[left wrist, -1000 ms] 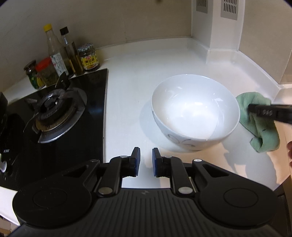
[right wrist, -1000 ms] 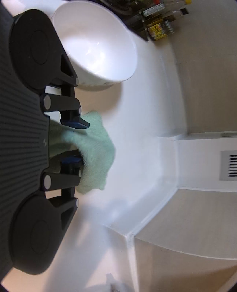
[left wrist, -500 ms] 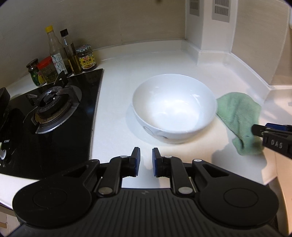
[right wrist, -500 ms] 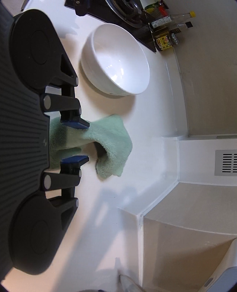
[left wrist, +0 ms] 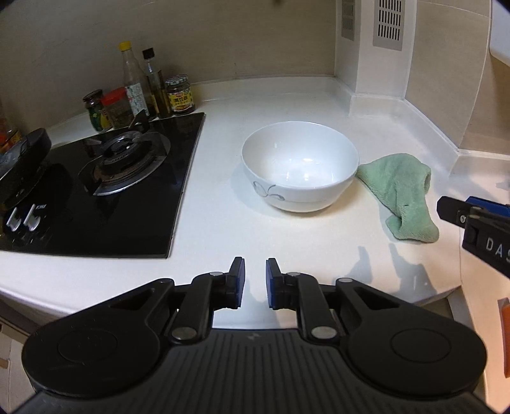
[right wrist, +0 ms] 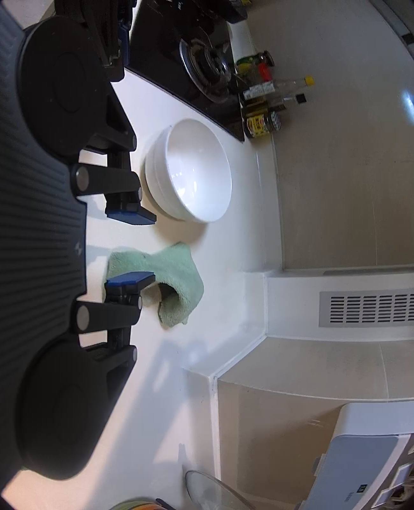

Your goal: Clean bowl

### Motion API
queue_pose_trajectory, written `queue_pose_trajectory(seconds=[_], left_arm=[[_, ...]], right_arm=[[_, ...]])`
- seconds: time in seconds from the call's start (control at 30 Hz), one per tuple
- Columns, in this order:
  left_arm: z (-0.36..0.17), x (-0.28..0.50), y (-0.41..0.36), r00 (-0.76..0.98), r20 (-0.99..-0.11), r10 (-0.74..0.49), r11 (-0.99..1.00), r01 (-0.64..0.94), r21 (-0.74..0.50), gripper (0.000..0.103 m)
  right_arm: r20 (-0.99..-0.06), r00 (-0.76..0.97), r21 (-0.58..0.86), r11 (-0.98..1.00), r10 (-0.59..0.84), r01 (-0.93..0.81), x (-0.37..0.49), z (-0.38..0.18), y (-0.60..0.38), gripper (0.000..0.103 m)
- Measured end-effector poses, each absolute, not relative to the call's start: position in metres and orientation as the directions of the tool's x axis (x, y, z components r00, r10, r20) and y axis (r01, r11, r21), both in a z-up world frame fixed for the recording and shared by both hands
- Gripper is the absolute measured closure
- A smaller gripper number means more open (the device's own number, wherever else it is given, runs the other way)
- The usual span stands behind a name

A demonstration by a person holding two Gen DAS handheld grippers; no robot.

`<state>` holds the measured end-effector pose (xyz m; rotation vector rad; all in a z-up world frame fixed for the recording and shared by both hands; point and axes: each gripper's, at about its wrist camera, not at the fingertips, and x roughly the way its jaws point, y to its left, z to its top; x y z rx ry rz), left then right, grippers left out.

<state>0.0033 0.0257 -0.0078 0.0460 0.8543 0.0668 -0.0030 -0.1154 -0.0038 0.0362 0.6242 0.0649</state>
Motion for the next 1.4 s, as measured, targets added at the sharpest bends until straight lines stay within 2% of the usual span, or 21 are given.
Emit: queue_pose_trajectory(seconds=[0.63, 0.87, 1.17, 1.4], left_arm=[[0.007, -0.067, 0.021, 0.676, -0.73, 0.104, 0.995, -0.077, 0.07, 0.085], [0.03, -0.078, 0.022, 0.728, -0.681, 0.079, 0.997, -0.052, 0.059, 0.085], [0.037, -0.084, 0.037, 0.728, -0.684, 0.049, 0.999, -0.026, 0.044, 0.085], [0.038, -0.094, 0.049, 0.723, -0.689, 0.05, 0.998, -0.017, 0.055, 0.085]], right_arm=[[-0.584, 0.809, 0.042, 0.998, 0.068, -0.054, -0.095, -0.005, -0.111, 0.075], [-0.512, 0.859, 0.025, 1.0, 0.028, -0.018, -0.126, 0.019, -0.113, 0.075], [-0.481, 0.876, 0.031, 0.999, -0.021, 0.041, -0.149, 0.031, -0.101, 0.075], [-0.524, 0.851, 0.064, 0.994, -0.039, 0.084, -0.139, 0.033, -0.092, 0.075]])
